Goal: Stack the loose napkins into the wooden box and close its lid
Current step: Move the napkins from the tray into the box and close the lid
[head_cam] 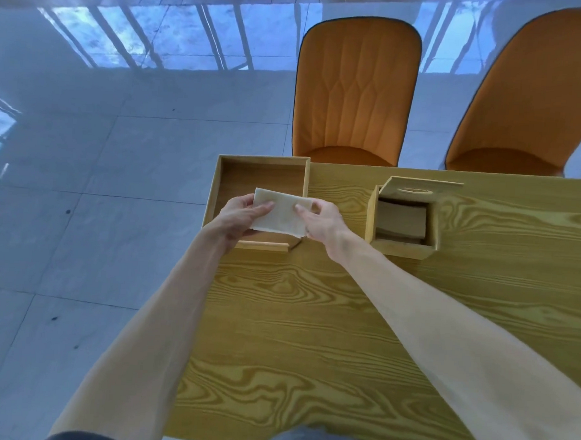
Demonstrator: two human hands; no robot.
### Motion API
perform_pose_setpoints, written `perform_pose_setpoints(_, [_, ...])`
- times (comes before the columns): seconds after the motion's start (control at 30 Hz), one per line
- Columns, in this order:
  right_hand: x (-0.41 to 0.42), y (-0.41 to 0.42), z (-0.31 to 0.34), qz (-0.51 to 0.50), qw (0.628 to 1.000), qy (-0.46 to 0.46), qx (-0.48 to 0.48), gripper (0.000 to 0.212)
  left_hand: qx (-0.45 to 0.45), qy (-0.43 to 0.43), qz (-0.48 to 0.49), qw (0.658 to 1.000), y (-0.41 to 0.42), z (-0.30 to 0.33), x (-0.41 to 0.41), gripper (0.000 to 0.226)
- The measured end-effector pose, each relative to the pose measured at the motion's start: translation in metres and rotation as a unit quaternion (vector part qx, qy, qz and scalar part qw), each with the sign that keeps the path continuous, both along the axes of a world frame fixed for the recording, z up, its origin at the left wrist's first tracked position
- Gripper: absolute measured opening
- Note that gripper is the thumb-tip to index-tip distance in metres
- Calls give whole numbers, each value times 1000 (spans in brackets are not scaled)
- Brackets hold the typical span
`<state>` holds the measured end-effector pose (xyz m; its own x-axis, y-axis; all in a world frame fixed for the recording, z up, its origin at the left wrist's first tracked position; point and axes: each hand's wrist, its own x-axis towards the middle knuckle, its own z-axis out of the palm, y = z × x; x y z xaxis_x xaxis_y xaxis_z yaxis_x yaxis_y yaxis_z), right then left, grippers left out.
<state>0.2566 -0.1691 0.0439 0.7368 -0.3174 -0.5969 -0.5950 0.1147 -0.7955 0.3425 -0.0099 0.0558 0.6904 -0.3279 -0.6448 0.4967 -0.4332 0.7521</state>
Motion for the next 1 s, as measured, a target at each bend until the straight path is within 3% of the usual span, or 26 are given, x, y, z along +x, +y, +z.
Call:
perform_pose_setpoints(0.17, [-41, -32, 10, -21, 998, -26, -56, 19, -23, 3, 17, 1000, -34, 4, -38, 30])
perform_pose_setpoints(0.3, [-75, -62, 12, -40, 990, -30, -129, 21, -19, -15, -18, 1000, -66, 6, -65, 23])
perform_pose_setpoints(0.47, [-112, -103, 14, -91, 987, -30, -131, 27, -28, -21, -83, 996, -106, 9, -91, 33])
perform_pose_setpoints(0.63, [-133, -138, 11, -137, 982, -25, -125, 28, -25, -43, -45, 998, -145, 6, -109, 37])
perform_pose_setpoints(0.8, [-135, -162, 5, -187, 969, 14, -163, 28, 8, -48, 1, 999, -174, -8, -117, 13])
perform_pose_setpoints(1.0, [-121, -176, -2, -183, 954, 43, -233, 23, 95, -95, -3, 991, -193, -19, -115, 22])
